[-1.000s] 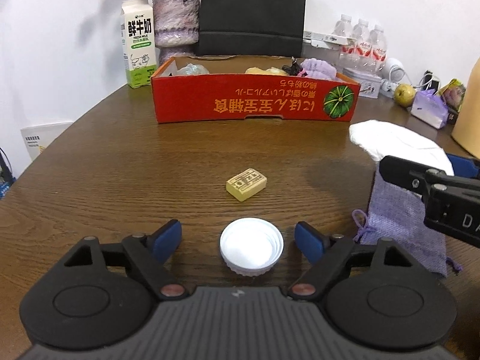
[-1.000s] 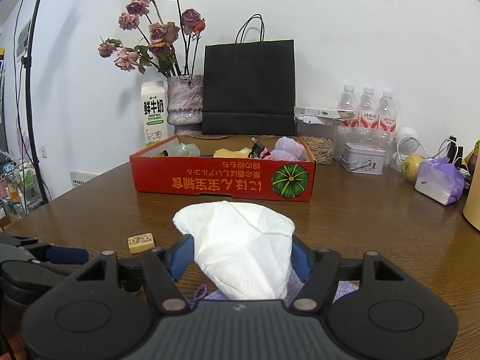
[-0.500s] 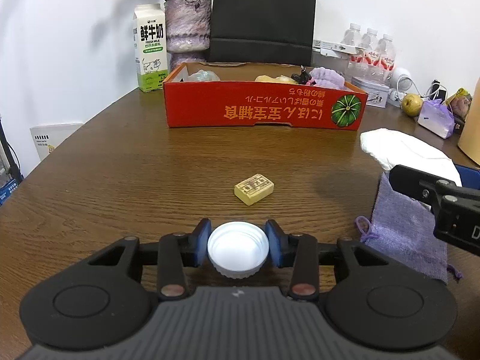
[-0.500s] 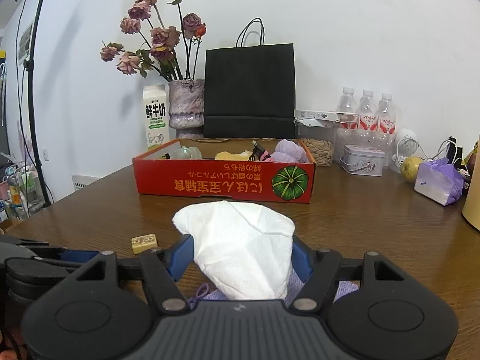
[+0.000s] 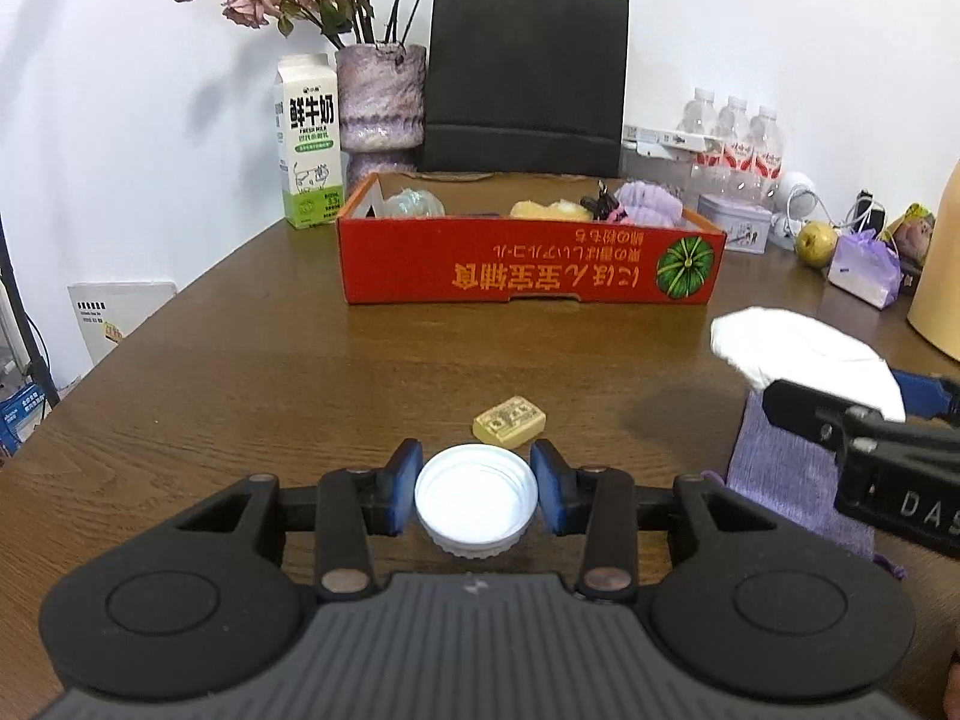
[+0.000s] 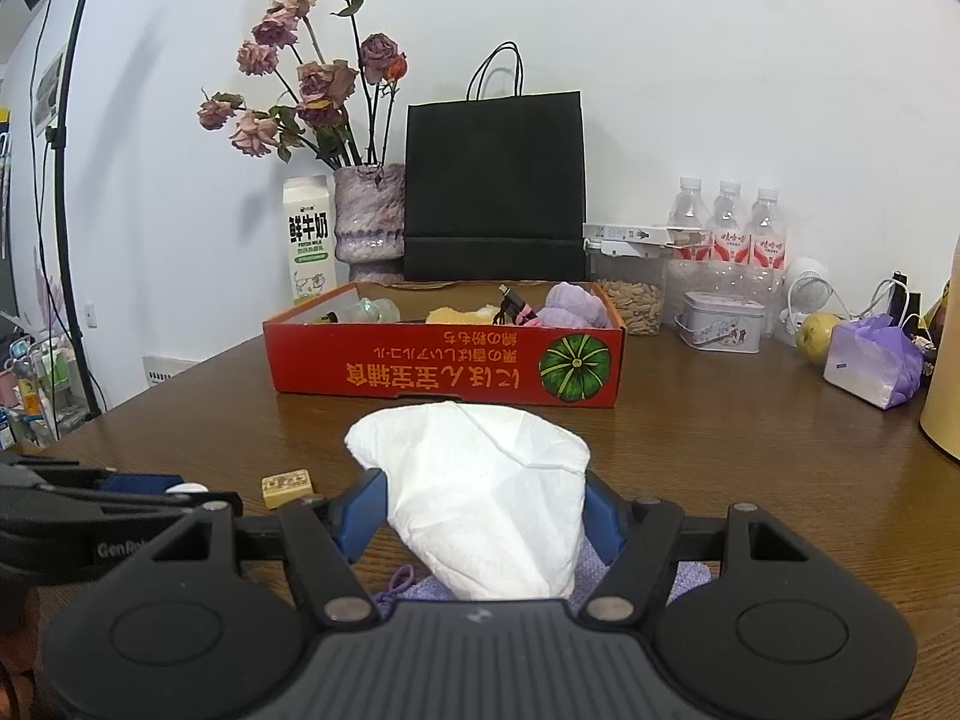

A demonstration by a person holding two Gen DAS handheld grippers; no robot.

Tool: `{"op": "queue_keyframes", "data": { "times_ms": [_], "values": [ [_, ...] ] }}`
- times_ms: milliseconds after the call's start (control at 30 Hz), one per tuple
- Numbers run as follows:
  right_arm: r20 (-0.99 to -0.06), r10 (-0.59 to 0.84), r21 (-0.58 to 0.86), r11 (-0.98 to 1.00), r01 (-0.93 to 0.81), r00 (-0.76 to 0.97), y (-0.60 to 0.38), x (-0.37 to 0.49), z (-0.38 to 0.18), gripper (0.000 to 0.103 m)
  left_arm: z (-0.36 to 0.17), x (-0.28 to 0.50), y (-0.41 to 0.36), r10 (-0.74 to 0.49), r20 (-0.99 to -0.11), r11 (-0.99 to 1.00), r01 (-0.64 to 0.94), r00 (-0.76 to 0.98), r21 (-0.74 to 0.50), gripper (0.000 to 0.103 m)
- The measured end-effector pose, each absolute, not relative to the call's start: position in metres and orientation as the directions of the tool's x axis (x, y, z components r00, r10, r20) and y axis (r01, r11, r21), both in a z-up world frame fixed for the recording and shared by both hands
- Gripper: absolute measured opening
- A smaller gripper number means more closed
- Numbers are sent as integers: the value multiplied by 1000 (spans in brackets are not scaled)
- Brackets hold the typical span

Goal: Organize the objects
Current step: 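Carry the white cloth and bottle cap with both grippers toward the cardboard box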

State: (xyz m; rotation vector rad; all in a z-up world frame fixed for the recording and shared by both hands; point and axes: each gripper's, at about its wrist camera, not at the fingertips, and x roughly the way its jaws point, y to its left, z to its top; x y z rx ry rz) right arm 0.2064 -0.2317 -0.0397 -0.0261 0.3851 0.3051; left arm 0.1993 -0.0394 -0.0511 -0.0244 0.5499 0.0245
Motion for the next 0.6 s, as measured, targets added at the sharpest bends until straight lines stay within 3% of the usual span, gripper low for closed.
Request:
{"op": "queue_keyframes", "data": {
  "times_ms": [600],
  "values": [
    [-340, 278, 29, 958, -285, 898, -229, 203, -27, 67, -20, 199, -32, -5, -451, 999, -15, 893, -40, 41]
  ]
}}
